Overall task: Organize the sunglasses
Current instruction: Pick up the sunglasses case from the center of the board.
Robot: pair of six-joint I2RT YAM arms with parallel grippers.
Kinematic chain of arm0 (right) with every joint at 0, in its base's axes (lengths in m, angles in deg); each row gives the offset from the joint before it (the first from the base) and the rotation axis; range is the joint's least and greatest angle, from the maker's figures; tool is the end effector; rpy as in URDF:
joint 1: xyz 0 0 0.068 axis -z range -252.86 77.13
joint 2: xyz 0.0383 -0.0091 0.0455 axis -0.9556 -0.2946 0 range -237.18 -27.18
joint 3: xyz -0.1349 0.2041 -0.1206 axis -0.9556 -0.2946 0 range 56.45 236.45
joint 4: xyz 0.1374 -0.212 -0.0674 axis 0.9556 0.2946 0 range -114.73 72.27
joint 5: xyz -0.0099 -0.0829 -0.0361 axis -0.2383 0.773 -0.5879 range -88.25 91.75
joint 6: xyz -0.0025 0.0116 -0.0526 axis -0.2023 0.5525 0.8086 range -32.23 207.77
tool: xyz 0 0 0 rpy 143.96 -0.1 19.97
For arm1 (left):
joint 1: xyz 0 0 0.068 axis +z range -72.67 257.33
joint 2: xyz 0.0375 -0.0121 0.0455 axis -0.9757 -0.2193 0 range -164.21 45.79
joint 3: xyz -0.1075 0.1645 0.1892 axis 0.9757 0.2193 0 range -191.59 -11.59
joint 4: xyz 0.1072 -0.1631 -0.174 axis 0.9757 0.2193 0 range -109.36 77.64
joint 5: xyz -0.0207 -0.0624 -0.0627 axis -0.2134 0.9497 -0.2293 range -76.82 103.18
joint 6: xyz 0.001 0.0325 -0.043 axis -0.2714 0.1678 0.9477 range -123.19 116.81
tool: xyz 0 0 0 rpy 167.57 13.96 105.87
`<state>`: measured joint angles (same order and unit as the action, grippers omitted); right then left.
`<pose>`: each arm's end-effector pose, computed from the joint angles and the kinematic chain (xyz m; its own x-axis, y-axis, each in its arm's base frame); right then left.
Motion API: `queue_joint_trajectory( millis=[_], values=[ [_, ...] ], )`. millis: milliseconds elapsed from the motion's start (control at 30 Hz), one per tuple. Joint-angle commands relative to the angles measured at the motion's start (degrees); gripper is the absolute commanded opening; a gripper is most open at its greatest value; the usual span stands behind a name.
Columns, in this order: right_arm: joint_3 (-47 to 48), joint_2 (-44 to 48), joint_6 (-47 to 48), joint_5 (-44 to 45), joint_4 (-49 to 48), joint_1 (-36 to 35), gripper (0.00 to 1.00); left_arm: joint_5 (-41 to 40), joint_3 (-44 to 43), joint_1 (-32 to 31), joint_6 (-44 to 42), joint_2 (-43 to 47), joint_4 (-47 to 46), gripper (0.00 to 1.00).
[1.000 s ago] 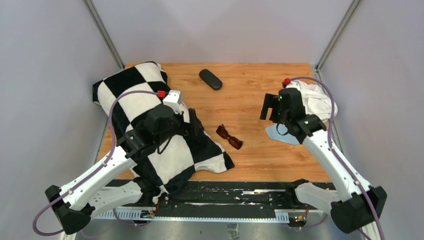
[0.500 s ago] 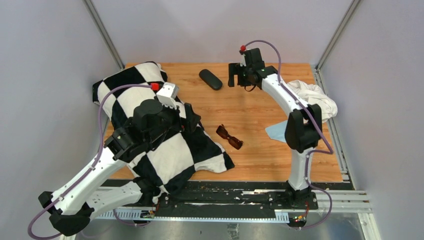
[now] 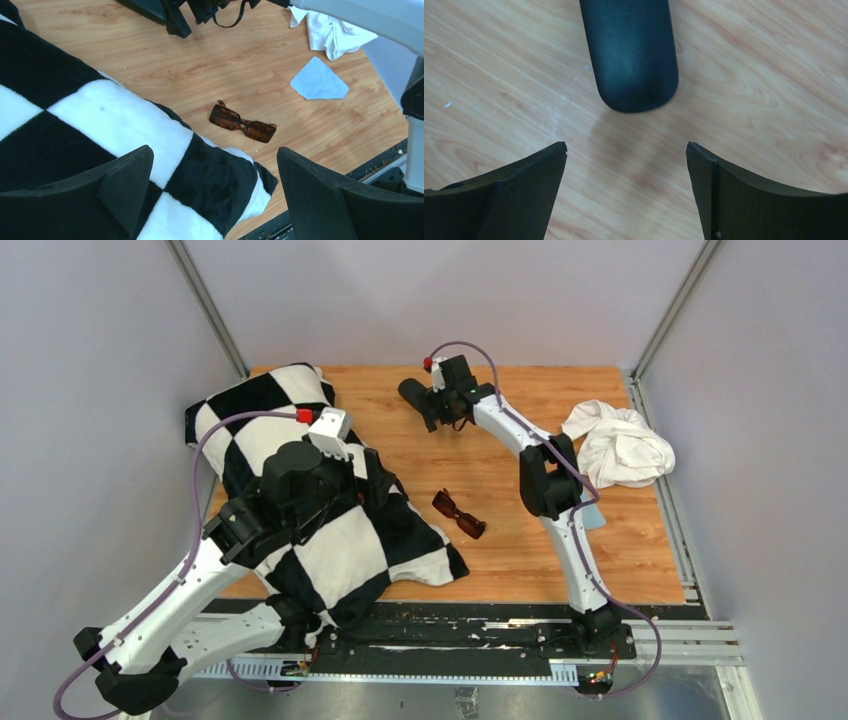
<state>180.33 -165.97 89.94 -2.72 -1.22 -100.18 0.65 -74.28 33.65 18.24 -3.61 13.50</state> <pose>0.4932 0.2579 0.2143 -0.5322 -0.3175 -0.7848 -0.5323 0.8463 0.0186 0.1321 -0.1154 0.3922 -0.4179 -0.0941 -0.9036 0.4014 0.8731 -0.2766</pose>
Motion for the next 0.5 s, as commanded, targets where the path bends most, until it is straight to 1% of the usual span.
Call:
queue_joint_trajectory(
  millis=[0,133,267,467],
  values=[
    [5.5,-4.0,2.4,1.2,-4.3,-0.5,0.96,-1.2,-0.4,0.3,-0.3,-0.5,0.7,1.0],
    [9.4,-8.4,1.7,0.7,-5.5,-0.6,0.96,-1.0,-1.1,0.3,-0.9,-1.8,1.0,1.0],
    [11.9,-11.2,2.2,2.9,-5.9,-0.7,0.99,-1.7,-1.5,0.2,-1.6,-2.3,1.2,1.0],
    [14.3,-14.1,2.6,0.2,-6.9,-0.7,1.0,-2.4,-1.5,0.3,-1.7,-2.5,1.0,1.0]
  ],
)
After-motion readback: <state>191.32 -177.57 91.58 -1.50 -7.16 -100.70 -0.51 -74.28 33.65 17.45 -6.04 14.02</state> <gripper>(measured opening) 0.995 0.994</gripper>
